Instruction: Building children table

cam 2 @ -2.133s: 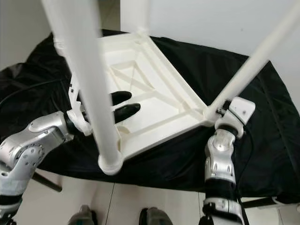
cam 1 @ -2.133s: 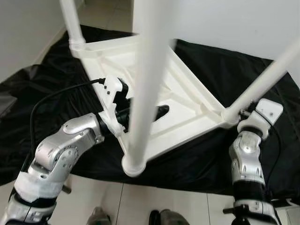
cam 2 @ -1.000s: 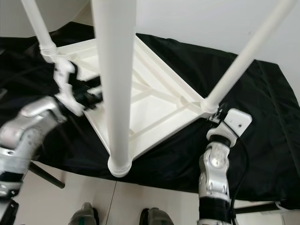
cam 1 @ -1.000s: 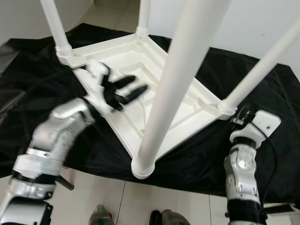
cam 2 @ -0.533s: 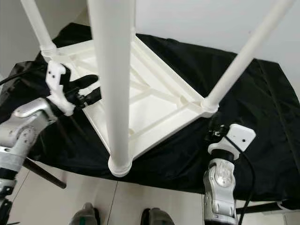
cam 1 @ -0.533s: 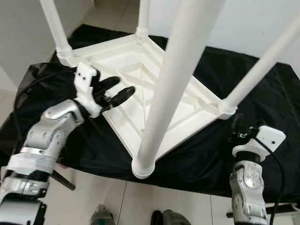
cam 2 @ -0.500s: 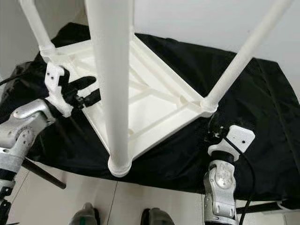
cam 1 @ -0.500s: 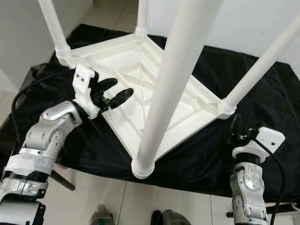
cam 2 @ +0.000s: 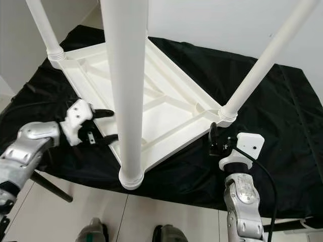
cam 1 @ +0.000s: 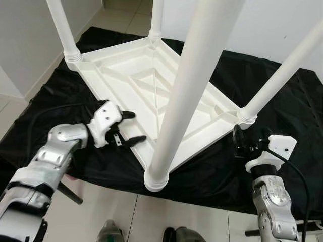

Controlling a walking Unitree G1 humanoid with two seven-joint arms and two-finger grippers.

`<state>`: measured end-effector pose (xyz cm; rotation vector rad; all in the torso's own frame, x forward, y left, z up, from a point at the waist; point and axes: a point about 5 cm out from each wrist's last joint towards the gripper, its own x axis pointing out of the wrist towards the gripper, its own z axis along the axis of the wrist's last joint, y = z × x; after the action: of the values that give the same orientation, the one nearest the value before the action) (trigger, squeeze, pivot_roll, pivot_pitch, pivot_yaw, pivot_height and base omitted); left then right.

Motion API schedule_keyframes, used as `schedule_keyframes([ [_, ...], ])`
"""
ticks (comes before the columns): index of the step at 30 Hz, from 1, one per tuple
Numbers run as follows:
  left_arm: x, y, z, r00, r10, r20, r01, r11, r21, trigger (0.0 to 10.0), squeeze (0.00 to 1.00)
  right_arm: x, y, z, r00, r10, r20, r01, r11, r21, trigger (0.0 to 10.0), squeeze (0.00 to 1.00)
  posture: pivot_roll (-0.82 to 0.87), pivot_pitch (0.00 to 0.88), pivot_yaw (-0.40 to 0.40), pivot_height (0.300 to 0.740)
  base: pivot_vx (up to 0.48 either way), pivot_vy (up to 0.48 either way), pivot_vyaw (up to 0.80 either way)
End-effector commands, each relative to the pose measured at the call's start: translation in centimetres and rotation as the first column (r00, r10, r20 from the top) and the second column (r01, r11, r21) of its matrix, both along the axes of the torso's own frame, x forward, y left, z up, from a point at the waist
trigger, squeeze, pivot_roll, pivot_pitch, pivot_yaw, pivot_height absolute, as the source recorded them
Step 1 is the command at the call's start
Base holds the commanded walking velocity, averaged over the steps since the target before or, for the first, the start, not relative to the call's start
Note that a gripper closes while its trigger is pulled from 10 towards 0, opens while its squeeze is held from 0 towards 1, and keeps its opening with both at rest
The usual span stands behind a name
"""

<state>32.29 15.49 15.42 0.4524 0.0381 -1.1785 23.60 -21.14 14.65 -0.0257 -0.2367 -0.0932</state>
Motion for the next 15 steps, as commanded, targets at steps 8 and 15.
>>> schedule_keyframes([
  [8,0.5,-0.5,-1.3,0.998,-0.059,0.005,0.058,0.992,0.116,10.0,0.00,-0.8,0.7,-0.5,0.998,0.051,-0.040,-0.051,0.999,-0.005,10.0,0.00,0.07,0.060,-0.033,0.740,0.000,0.000,0.00],
  [15,0.7,-1.4,-1.8,0.994,-0.108,0.025,0.105,0.989,0.106,10.0,0.00,-0.9,0.7,-0.5,0.997,0.056,-0.055,-0.056,0.998,-0.008,10.0,0.00,0.06,0.060,-0.024,0.740,0.000,0.000,0.00],
])
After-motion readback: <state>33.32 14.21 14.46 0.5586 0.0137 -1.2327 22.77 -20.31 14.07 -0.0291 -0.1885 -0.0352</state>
